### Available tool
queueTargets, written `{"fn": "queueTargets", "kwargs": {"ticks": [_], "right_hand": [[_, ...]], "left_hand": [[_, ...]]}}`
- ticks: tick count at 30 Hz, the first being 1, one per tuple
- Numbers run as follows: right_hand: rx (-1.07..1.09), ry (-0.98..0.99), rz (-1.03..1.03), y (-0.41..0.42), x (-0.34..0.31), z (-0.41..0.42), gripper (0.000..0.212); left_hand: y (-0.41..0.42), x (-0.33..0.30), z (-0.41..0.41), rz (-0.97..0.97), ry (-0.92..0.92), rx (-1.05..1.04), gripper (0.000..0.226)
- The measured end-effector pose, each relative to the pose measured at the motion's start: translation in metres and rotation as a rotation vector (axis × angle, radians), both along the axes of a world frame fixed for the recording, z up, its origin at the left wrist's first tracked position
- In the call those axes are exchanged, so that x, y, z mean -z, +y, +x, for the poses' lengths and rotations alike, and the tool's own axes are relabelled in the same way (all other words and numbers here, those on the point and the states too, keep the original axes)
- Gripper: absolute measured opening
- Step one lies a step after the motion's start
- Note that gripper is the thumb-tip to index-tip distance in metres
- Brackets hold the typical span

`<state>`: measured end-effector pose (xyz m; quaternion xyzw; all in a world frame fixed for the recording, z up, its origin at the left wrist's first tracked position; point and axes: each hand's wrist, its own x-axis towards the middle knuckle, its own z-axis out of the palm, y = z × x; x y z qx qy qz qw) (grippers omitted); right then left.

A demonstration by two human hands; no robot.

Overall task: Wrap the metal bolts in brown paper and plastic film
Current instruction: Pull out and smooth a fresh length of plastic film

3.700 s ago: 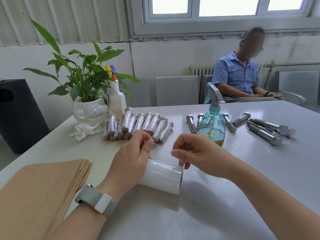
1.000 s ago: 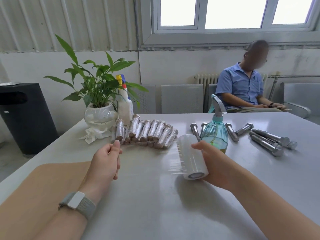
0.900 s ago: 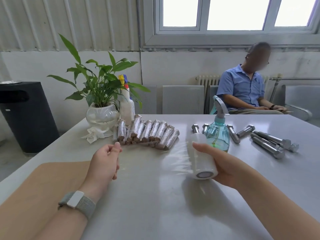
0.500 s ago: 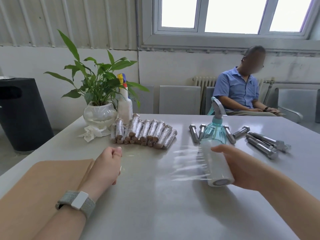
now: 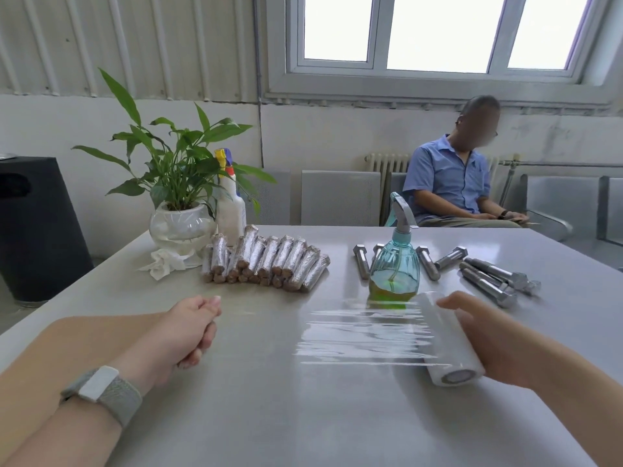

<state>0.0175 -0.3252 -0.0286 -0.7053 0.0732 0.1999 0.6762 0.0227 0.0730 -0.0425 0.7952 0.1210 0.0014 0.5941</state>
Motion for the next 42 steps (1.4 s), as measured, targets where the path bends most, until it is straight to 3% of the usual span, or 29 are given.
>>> {"fn": "queueTargets", "kwargs": {"ticks": [3, 8, 11, 13, 15, 18, 21, 25, 30, 35, 42], "right_hand": [[-0.02, -0.023, -0.258, 0.003, -0.005, -0.003, 0.074], [0.034, -0.143, -0.685, 0.008, -0.011, -0.007, 0.08], [0.028, -0.152, -0.86, 0.005, -0.01, -0.005, 0.081], [0.024, -0.196, -1.073, 0.002, -0.003, -0.001, 0.072], [0.014, -0.235, -1.237, 0.002, 0.002, 0.003, 0.064], [-0.017, -0.25, -1.326, 0.006, 0.003, 0.007, 0.051], [-0.035, -0.259, -1.361, 0.005, -0.001, 0.009, 0.039], [0.022, -0.247, -1.277, -0.001, -0.005, 0.011, 0.049], [0.033, -0.264, -1.313, -0.001, -0.007, 0.008, 0.054], [0.039, -0.264, -1.295, 0.0, -0.007, 0.005, 0.065], [0.024, -0.264, -1.387, 0.004, -0.007, 0.004, 0.085]], "left_hand": [[0.009, 0.005, -0.003, 0.324, -0.031, -0.05, 0.029], [0.004, 0.018, -0.014, 1.194, -0.143, -0.031, 0.024], [-0.01, 0.019, -0.029, 1.468, -0.276, 0.007, 0.014], [-0.009, 0.026, -0.031, 1.457, -0.433, 0.011, 0.029], [-0.01, 0.026, -0.033, 1.467, -0.384, 0.015, 0.027], [-0.011, 0.027, -0.03, 1.46, -0.342, -0.025, 0.015], [-0.008, 0.032, -0.03, 1.365, -0.4, -0.051, 0.026], [-0.007, 0.034, -0.026, 1.336, -0.347, -0.099, 0.017], [-0.005, 0.035, -0.025, 1.287, -0.371, -0.108, 0.022], [-0.006, 0.036, -0.024, 1.3, -0.258, -0.112, 0.026], [-0.005, 0.029, -0.022, 1.085, -0.259, -0.133, 0.022]]}}
